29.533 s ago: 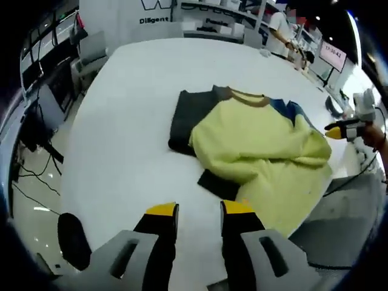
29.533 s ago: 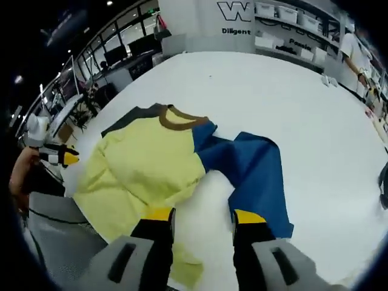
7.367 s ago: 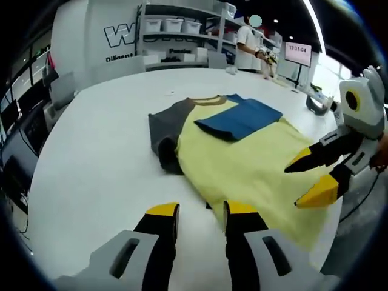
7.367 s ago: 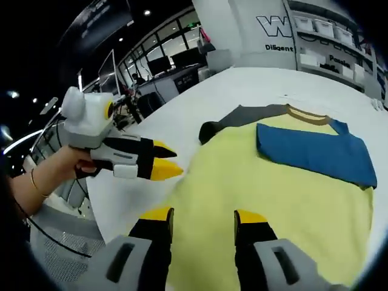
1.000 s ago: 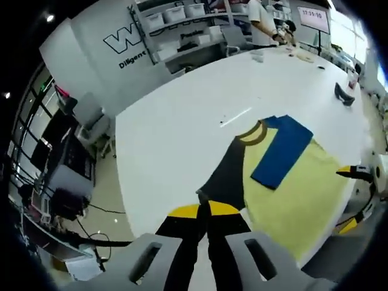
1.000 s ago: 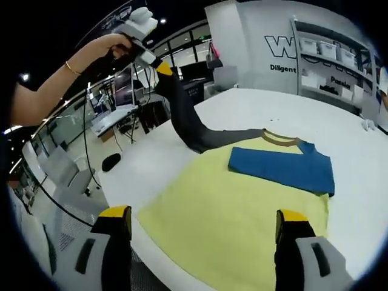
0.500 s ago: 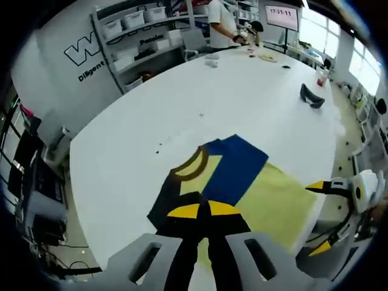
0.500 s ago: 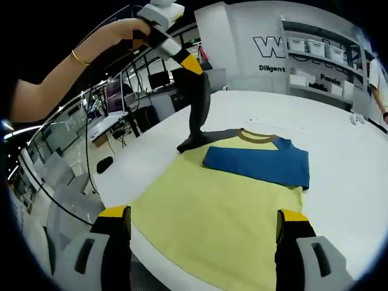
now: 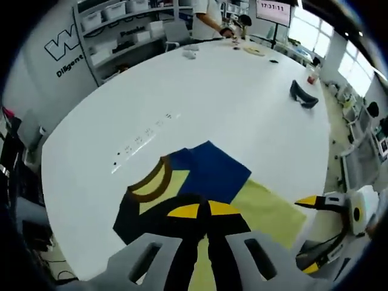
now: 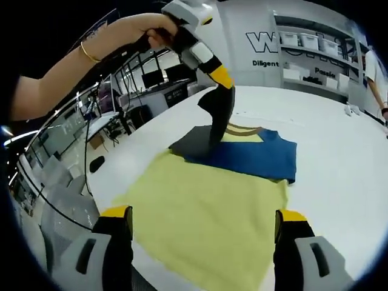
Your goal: Fold the garment on the visible template until the final outline fits inside the template.
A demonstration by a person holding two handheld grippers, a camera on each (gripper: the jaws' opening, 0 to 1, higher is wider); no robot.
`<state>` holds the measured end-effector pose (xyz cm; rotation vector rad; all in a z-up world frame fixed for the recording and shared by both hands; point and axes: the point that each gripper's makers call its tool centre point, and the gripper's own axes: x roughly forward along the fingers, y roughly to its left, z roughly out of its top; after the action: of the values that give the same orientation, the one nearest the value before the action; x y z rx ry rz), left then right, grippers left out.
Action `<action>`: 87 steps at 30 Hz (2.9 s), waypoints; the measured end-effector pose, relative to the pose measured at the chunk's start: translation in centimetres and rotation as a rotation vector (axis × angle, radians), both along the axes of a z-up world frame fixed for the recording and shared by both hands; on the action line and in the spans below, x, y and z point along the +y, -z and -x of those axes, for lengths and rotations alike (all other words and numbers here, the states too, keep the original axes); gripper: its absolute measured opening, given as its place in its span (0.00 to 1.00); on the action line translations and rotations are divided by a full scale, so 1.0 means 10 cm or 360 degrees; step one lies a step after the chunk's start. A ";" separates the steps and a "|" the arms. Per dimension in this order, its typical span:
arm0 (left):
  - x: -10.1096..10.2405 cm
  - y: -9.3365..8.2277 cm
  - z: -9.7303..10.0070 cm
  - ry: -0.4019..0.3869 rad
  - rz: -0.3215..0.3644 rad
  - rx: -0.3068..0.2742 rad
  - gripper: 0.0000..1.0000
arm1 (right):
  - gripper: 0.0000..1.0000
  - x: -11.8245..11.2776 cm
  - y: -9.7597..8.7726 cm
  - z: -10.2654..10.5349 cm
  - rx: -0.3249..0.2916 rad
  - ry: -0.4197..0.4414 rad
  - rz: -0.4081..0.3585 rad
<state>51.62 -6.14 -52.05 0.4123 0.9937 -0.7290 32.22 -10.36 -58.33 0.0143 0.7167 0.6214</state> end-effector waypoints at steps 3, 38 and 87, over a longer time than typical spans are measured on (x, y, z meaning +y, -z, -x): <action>-0.07 0.15 -0.02 0.0010 -0.0008 0.0014 0.06 | 0.95 -0.02 0.06 -0.04 0.0018 0.0012 -0.0003; 0.17 0.00 -0.11 0.0006 0.0226 -0.0109 0.34 | 0.92 0.32 0.04 -0.32 -0.0041 0.0052 -0.0002; 2.10 1.43 0.49 -0.0619 0.0200 0.0055 0.16 | 0.89 0.61 0.18 -0.36 -0.0024 0.0023 0.0050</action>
<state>46.76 14.84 -66.38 0.0905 1.0168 -0.4438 35.78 -4.28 -60.16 -0.0144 0.7108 0.5960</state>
